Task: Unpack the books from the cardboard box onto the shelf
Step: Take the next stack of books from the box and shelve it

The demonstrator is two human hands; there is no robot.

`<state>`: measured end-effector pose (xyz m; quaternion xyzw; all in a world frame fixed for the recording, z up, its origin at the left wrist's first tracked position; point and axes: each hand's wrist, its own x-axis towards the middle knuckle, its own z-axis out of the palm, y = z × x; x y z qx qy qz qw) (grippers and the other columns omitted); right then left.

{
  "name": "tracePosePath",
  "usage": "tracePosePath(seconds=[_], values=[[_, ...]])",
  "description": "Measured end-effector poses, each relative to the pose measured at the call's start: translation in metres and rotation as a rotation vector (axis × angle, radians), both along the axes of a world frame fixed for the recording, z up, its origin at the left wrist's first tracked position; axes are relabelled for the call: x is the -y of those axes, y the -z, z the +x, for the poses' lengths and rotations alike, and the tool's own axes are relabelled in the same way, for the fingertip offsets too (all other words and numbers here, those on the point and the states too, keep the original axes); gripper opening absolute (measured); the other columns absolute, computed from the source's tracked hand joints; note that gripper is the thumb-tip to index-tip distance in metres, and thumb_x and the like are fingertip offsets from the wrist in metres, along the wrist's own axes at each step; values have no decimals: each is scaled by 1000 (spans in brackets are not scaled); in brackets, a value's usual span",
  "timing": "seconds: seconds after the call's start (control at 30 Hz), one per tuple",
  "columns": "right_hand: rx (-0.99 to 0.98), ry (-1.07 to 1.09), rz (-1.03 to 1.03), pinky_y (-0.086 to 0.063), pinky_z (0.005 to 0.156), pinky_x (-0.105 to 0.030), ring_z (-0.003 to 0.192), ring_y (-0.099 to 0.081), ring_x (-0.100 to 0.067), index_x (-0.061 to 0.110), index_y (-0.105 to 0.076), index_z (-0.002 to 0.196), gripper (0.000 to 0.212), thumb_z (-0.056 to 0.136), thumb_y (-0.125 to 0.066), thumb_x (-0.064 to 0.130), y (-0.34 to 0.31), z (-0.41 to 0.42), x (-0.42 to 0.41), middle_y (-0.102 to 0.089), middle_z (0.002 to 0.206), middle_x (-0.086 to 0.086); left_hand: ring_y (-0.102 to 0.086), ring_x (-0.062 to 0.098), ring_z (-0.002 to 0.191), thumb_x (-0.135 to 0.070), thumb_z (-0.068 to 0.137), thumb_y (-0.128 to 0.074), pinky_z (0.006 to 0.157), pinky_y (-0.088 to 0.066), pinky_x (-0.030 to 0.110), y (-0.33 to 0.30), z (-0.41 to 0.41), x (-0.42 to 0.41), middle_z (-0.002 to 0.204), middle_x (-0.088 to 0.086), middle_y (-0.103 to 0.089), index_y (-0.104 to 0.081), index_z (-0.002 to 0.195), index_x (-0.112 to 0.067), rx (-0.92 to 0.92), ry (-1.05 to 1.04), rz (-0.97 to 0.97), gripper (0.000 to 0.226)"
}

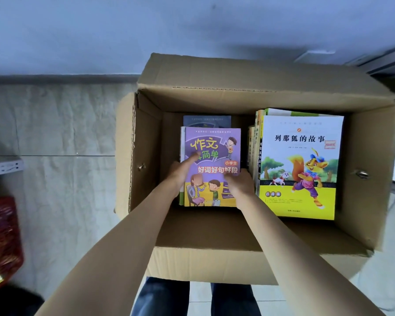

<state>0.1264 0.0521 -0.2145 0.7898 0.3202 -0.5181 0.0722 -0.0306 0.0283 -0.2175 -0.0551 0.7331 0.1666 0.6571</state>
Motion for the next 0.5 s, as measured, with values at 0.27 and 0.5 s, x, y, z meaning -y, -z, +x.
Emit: tracePosePath(seconds=[0.27, 0.5], values=[[-89, 179, 54, -38, 51, -20, 73, -55, -16, 7, -60, 115, 29, 96, -56, 29, -21, -1, 11, -62, 102, -7, -73, 20, 80, -48, 83, -71, 67, -59, 30, -21, -4, -2, 109, 8, -74, -54, 128, -16, 34, -6, 166, 58], [-405, 229, 36, -49, 66, -22, 78, -66, -9, 20, -65, 96, 16, 91, -64, 35, -94, -2, 4, -70, 96, 2, -75, 17, 69, -40, 83, -73, 55, -59, 26, -99, -32, -13, 93, 5, -76, -58, 122, -13, 25, -42, 332, 51]])
